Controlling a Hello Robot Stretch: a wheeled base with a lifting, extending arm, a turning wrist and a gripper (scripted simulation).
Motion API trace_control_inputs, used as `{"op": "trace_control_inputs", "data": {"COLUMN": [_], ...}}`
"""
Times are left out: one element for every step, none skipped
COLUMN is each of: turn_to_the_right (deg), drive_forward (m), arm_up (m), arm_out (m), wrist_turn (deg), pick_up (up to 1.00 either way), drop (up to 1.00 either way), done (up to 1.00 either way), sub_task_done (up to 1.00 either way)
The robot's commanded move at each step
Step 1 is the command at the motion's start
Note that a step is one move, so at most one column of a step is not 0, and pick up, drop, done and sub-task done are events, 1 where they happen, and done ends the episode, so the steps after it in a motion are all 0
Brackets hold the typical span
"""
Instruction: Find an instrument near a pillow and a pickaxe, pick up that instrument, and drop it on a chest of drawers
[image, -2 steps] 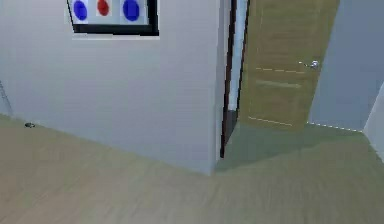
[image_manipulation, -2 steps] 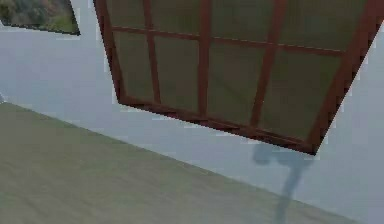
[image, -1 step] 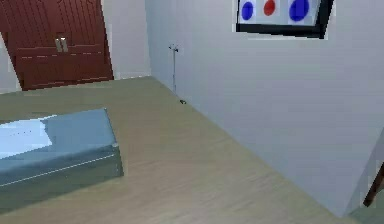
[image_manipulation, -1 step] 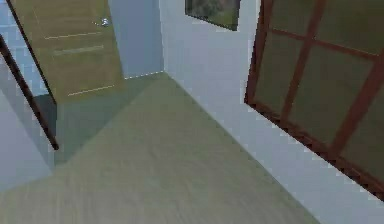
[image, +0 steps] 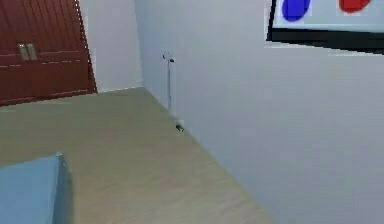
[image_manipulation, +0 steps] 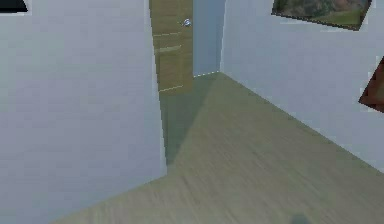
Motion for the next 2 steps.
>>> {"op": "trace_control_inputs", "data": {"turn_to_the_right": [-3.0, 0.0], "drive_forward": [0.0, 0.7], "arm_up": [0.0, 0.0], "arm_out": [0.0, 0.0], "wrist_turn": [0.0, 0.0], "pick_up": [0.0, 0.0], "drop": [0.0, 0.0], "done": [0.0, 0.0], "sub_task_done": [0.0, 0.0]}}
